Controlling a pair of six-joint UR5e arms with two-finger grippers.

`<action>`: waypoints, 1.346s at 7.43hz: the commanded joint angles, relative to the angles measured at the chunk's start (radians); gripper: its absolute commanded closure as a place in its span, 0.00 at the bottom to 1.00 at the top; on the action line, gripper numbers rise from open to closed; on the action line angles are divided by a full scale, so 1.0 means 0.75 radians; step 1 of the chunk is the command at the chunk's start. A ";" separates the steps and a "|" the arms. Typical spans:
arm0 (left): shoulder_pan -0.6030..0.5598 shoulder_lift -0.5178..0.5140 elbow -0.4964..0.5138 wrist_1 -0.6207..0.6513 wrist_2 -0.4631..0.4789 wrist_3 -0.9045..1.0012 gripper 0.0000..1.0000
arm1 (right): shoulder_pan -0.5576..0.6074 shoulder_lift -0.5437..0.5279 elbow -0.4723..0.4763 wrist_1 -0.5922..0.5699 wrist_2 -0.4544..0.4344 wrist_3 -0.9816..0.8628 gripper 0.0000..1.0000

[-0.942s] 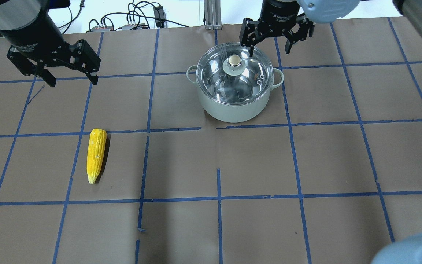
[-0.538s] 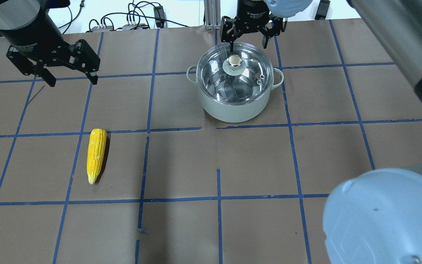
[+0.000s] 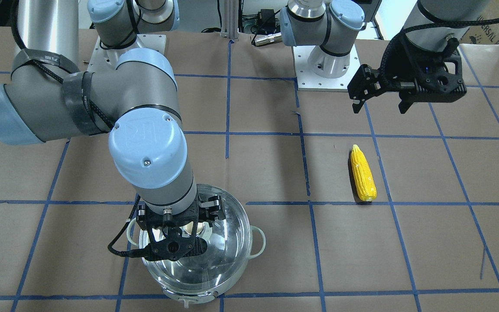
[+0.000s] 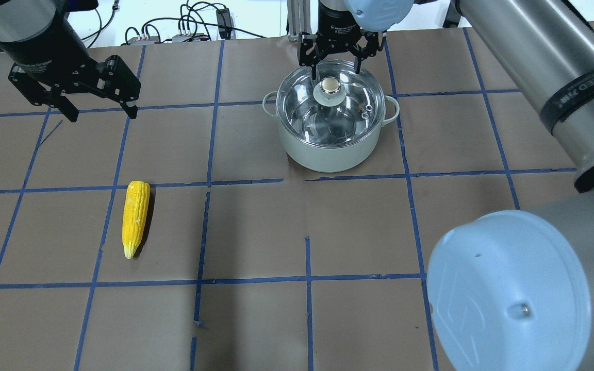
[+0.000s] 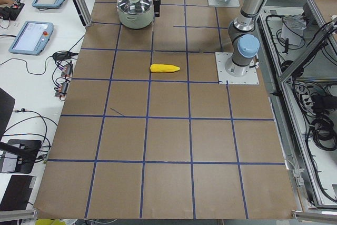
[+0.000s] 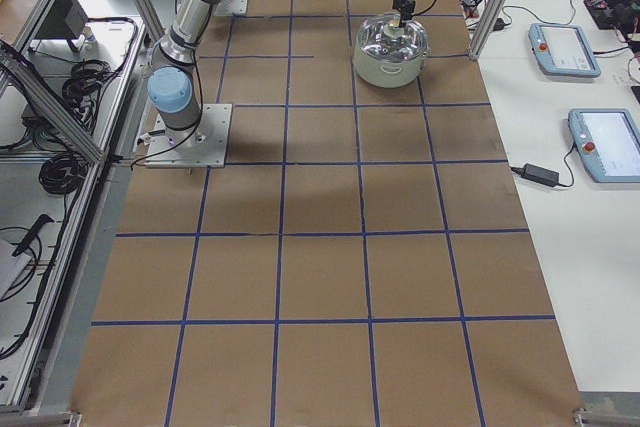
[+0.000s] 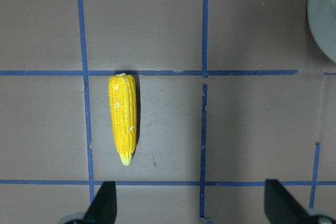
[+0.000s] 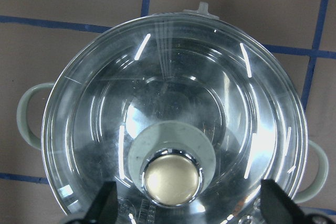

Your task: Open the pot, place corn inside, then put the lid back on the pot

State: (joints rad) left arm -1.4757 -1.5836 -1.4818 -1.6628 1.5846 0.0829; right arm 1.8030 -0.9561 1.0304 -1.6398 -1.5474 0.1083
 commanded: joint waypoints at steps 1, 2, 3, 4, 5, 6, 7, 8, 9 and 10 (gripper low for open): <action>0.000 -0.001 0.000 0.000 0.000 0.000 0.00 | 0.009 0.031 0.007 0.002 0.002 0.043 0.05; 0.000 -0.001 0.000 0.000 0.000 0.000 0.00 | 0.022 0.039 0.011 0.000 0.000 0.050 0.04; 0.000 -0.003 0.000 0.000 0.000 -0.002 0.00 | 0.022 0.039 0.007 0.000 -0.001 0.050 0.04; 0.000 -0.001 0.000 0.000 0.000 -0.002 0.00 | 0.022 0.041 0.007 0.000 -0.001 0.050 0.06; 0.000 -0.003 0.000 0.000 0.000 -0.002 0.00 | 0.022 0.041 0.011 0.000 -0.001 0.048 0.15; 0.000 -0.001 0.000 0.000 0.000 0.000 0.00 | 0.022 0.041 0.013 0.000 -0.001 0.044 0.25; 0.000 -0.001 0.000 0.000 0.000 0.000 0.00 | 0.020 0.041 0.009 0.000 -0.001 0.042 0.35; 0.000 -0.001 0.000 0.000 0.000 0.000 0.00 | 0.020 0.041 0.005 0.000 -0.001 0.044 0.46; 0.000 -0.001 0.000 0.000 0.000 0.000 0.00 | 0.020 0.041 -0.003 -0.002 -0.001 0.046 0.55; 0.000 -0.001 0.000 0.000 0.000 0.000 0.00 | 0.020 0.031 -0.008 0.000 -0.009 0.048 0.57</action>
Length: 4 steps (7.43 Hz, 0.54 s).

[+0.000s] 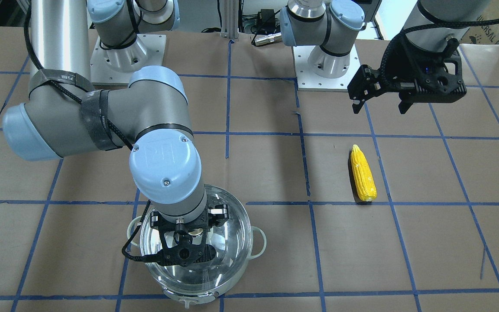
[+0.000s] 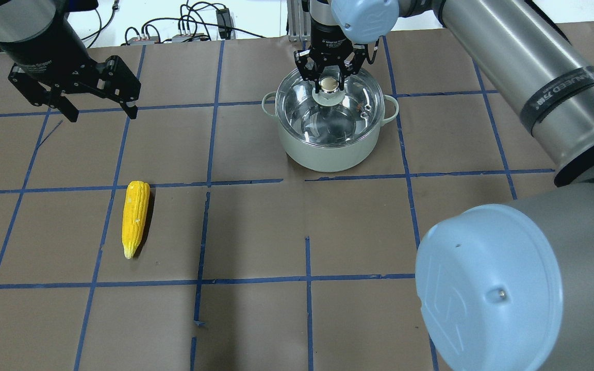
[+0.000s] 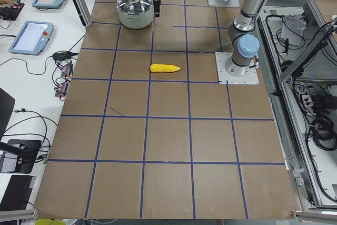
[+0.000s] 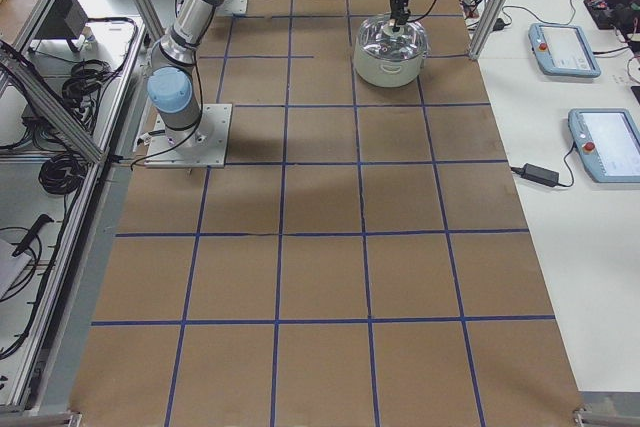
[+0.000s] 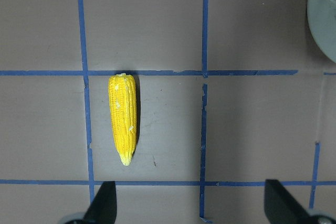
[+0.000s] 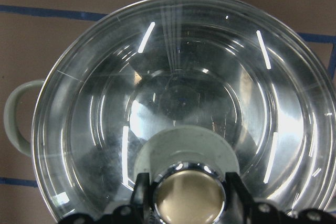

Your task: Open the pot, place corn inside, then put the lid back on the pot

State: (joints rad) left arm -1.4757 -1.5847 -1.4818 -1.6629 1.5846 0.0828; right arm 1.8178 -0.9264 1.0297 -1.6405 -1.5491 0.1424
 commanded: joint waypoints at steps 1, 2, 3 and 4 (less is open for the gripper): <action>0.000 0.000 0.000 0.000 0.000 0.000 0.00 | -0.002 -0.021 -0.009 0.019 -0.006 0.002 0.57; 0.000 0.004 0.000 0.002 0.000 0.000 0.00 | -0.012 -0.035 -0.009 0.034 -0.006 -0.002 0.58; 0.000 0.012 0.000 0.000 0.000 0.000 0.00 | -0.029 -0.073 -0.007 0.092 -0.008 -0.018 0.58; 0.002 0.022 -0.002 -0.008 0.000 0.000 0.00 | -0.059 -0.135 0.006 0.152 -0.006 -0.048 0.59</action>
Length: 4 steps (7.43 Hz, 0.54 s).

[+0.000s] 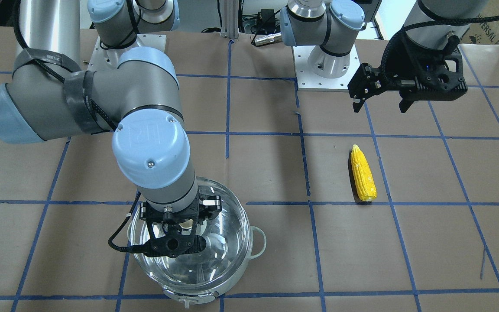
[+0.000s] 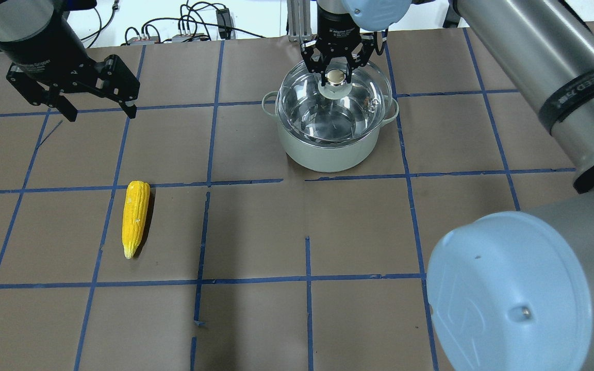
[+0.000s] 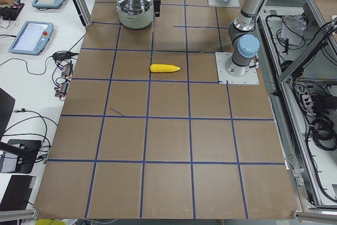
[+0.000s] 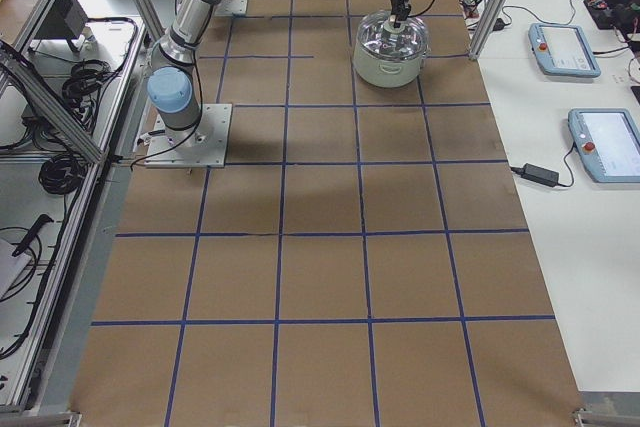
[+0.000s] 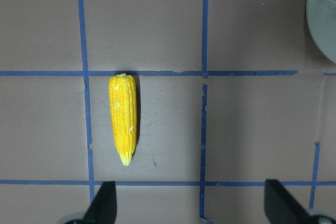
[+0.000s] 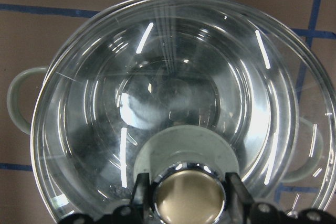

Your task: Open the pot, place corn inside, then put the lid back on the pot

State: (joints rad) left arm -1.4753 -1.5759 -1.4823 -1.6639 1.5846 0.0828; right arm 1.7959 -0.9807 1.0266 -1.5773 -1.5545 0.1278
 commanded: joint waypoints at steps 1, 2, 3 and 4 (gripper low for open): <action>0.018 0.011 -0.012 -0.013 0.000 0.004 0.00 | -0.069 -0.134 0.036 0.127 0.003 -0.074 0.62; 0.044 -0.011 -0.052 -0.003 -0.002 0.024 0.00 | -0.116 -0.213 0.085 0.184 -0.001 -0.149 0.64; 0.065 -0.024 -0.130 0.020 -0.002 0.053 0.00 | -0.167 -0.317 0.172 0.197 -0.001 -0.209 0.64; 0.093 -0.038 -0.246 0.153 -0.002 0.126 0.00 | -0.210 -0.434 0.309 0.173 0.001 -0.254 0.64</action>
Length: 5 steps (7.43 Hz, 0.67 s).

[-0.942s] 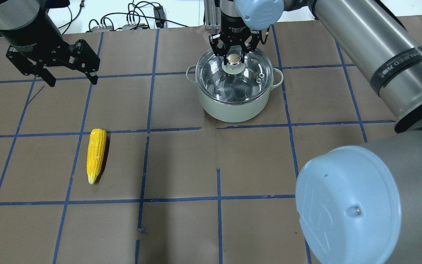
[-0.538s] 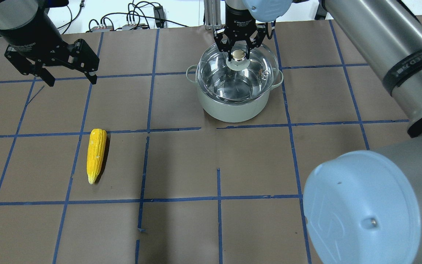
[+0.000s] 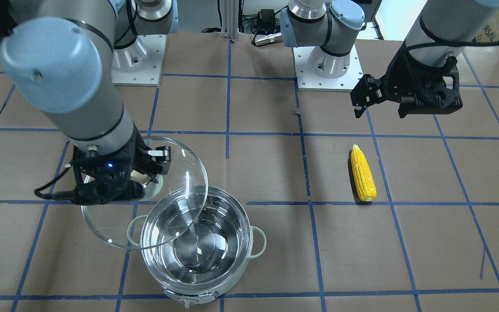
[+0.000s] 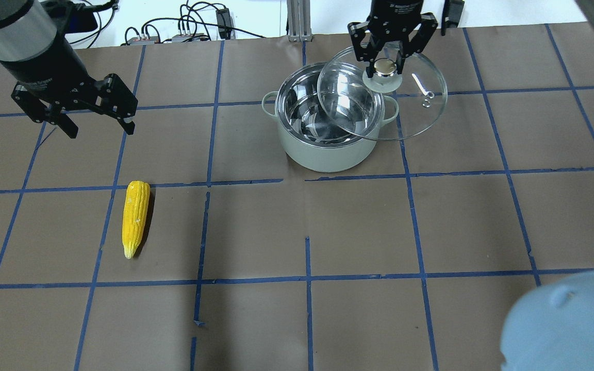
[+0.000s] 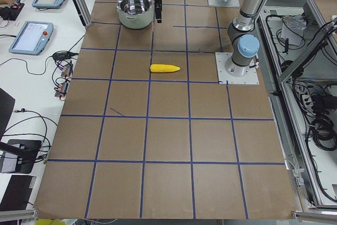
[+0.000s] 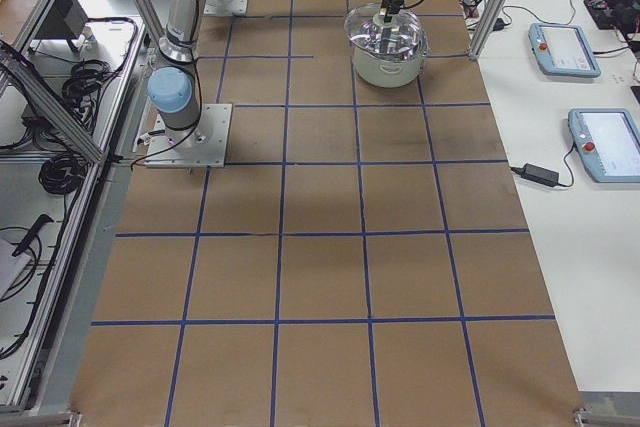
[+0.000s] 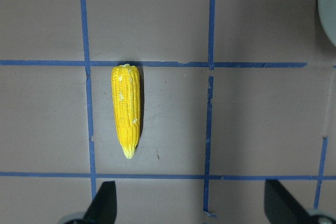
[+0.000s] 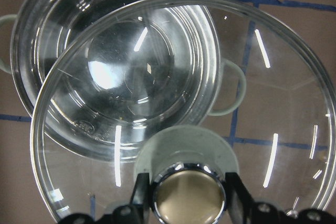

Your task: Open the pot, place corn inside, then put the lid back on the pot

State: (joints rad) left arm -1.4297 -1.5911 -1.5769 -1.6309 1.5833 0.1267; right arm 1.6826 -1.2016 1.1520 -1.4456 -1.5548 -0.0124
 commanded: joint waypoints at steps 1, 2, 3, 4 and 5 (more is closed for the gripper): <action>0.059 -0.054 -0.238 0.305 0.000 0.089 0.00 | -0.134 -0.191 0.224 -0.022 0.005 -0.096 0.64; 0.065 -0.095 -0.335 0.412 0.004 0.097 0.00 | -0.193 -0.198 0.249 -0.038 0.007 -0.167 0.64; 0.066 -0.142 -0.382 0.505 0.008 0.192 0.00 | -0.214 -0.198 0.252 -0.038 0.005 -0.184 0.64; 0.082 -0.195 -0.423 0.641 0.010 0.244 0.00 | -0.215 -0.198 0.254 -0.038 -0.003 -0.186 0.64; 0.157 -0.230 -0.474 0.709 0.002 0.275 0.00 | -0.215 -0.196 0.256 -0.038 -0.007 -0.186 0.64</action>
State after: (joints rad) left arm -1.3585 -1.7251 -1.8850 -1.1849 1.5882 0.2934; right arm 1.5266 -1.3483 1.3398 -1.4733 -1.5555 -0.1470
